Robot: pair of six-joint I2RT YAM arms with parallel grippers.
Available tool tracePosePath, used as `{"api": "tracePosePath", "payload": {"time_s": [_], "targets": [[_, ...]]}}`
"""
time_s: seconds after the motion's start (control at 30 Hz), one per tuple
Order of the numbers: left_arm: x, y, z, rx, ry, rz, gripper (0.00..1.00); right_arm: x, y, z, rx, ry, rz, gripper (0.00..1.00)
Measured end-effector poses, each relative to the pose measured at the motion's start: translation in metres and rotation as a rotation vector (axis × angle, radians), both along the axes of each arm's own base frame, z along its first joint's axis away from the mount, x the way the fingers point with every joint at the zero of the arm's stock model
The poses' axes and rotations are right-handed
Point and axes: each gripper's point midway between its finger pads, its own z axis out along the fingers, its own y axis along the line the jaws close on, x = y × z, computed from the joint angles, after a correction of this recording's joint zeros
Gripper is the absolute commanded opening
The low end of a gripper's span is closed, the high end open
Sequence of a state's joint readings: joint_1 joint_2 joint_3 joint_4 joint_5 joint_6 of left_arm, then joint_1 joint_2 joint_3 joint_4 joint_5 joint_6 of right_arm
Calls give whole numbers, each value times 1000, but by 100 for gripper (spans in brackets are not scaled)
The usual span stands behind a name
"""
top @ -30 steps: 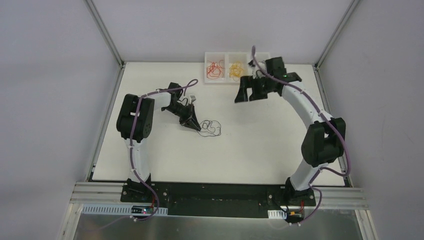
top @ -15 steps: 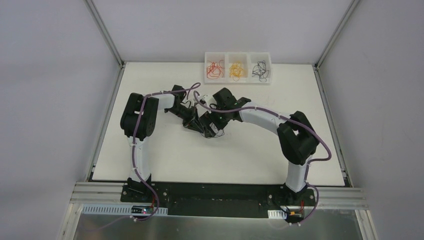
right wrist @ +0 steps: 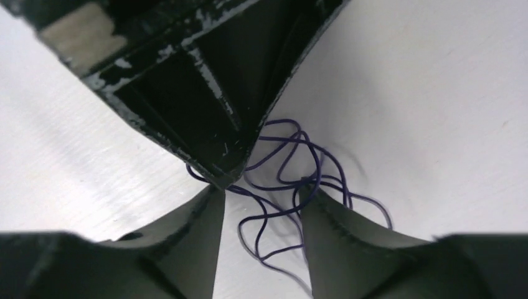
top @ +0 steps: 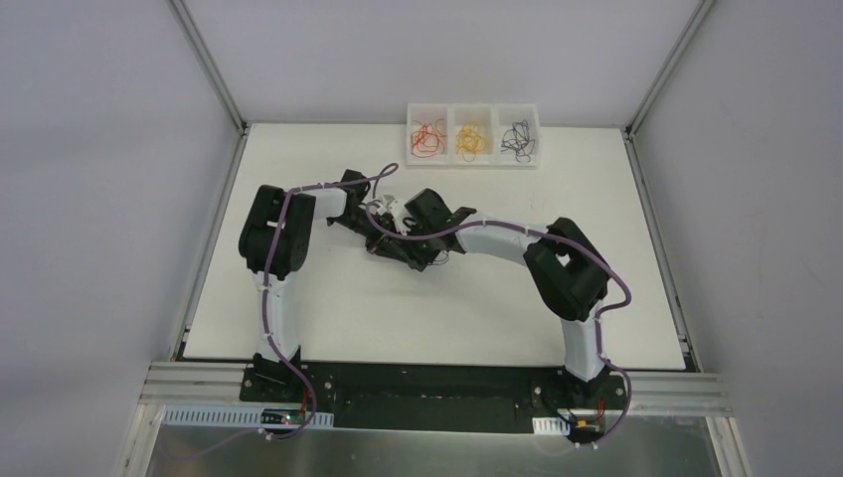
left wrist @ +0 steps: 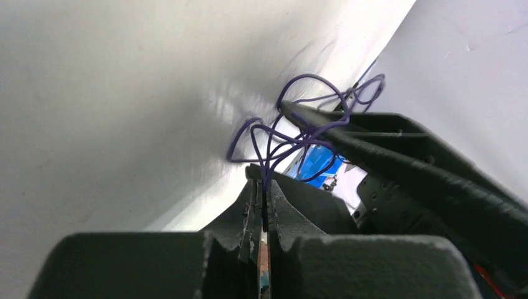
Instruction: Untangle the cables
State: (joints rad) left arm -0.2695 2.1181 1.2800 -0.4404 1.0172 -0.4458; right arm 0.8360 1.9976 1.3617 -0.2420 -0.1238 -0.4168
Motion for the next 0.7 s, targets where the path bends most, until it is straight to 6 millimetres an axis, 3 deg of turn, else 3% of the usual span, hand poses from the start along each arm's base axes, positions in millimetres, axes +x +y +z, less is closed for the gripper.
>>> {"api": "tracePosePath", "payload": {"time_s": [0.17,0.2,0.27,0.37,0.47,0.6,0.7], "targets": [[6,-2,9,-25,-31,11,0,2,-3,-1,-10,-24,17,2],[6,-3,12,-35,-32,9,0,3,-6,-1,-13,-25,17,0],[8,-2,17,-39,-43,15,8,4,-12,-1,-15,-13,12,0],[11,1,25,-49,-59,27,35,6,-25,7,-4,13,-1,0],[16,12,35,-53,-71,64,57,12,-45,28,28,46,-32,0],[30,36,48,-47,-116,135,66,26,-72,71,111,77,-95,0],[37,53,55,-25,-160,181,68,60,-98,110,203,76,-202,0]]}}
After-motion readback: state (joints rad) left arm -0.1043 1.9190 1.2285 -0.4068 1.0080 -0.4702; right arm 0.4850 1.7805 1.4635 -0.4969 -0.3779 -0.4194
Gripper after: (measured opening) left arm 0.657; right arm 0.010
